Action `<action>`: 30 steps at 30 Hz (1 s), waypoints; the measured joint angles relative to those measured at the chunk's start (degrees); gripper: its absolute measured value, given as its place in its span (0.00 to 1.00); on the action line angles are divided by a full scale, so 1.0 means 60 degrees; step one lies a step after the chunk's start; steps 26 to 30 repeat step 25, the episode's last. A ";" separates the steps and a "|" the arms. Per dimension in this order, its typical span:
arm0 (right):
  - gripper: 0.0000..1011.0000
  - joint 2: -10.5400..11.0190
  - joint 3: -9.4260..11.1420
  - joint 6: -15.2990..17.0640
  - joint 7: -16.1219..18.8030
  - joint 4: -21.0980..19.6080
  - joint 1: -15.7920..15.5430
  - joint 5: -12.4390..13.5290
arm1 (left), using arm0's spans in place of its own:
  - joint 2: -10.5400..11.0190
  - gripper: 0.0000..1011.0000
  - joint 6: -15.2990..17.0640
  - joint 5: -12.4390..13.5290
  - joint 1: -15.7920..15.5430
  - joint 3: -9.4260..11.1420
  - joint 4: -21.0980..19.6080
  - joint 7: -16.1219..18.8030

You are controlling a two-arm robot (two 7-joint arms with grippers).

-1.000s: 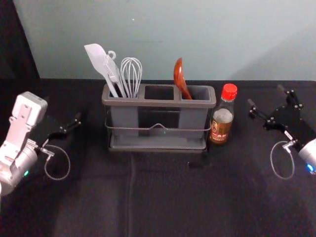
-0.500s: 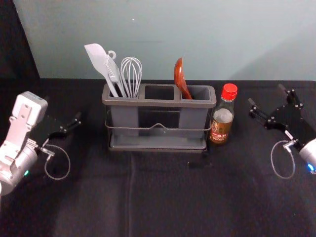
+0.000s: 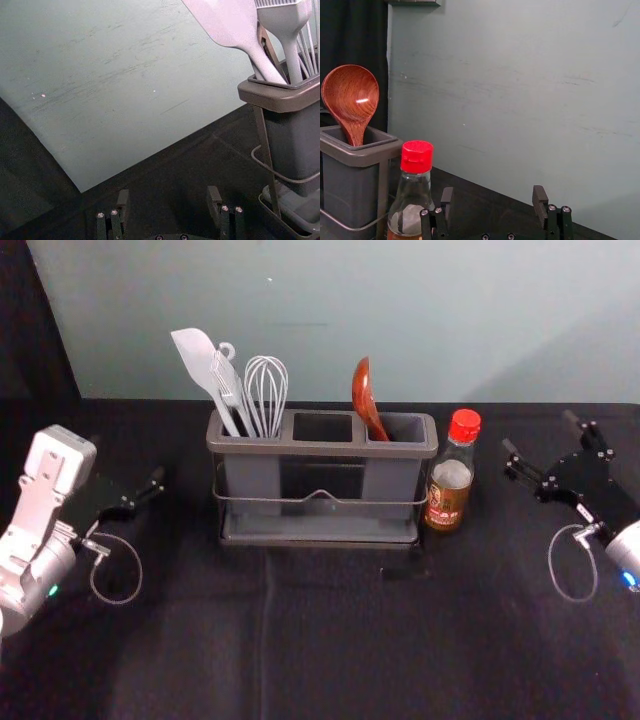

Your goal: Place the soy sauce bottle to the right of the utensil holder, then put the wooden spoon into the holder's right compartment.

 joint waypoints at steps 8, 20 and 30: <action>0.99 0.0000 0.0001 0.0000 0.0001 0.0001 0.0000 -0.0001 | 0.0000 0.99 0.0000 -0.0001 0.0000 0.0001 0.0000 0.0000; 0.99 0.0000 0.0000 0.0000 0.0001 0.0001 0.0000 -0.0001 | 0.0000 0.99 0.0000 0.0000 0.0000 0.0001 0.0000 0.0000; 0.99 0.0000 0.0000 0.0000 0.0001 0.0001 0.0000 -0.0001 | 0.0000 0.99 0.0000 0.0000 0.0000 0.0001 0.0000 0.0000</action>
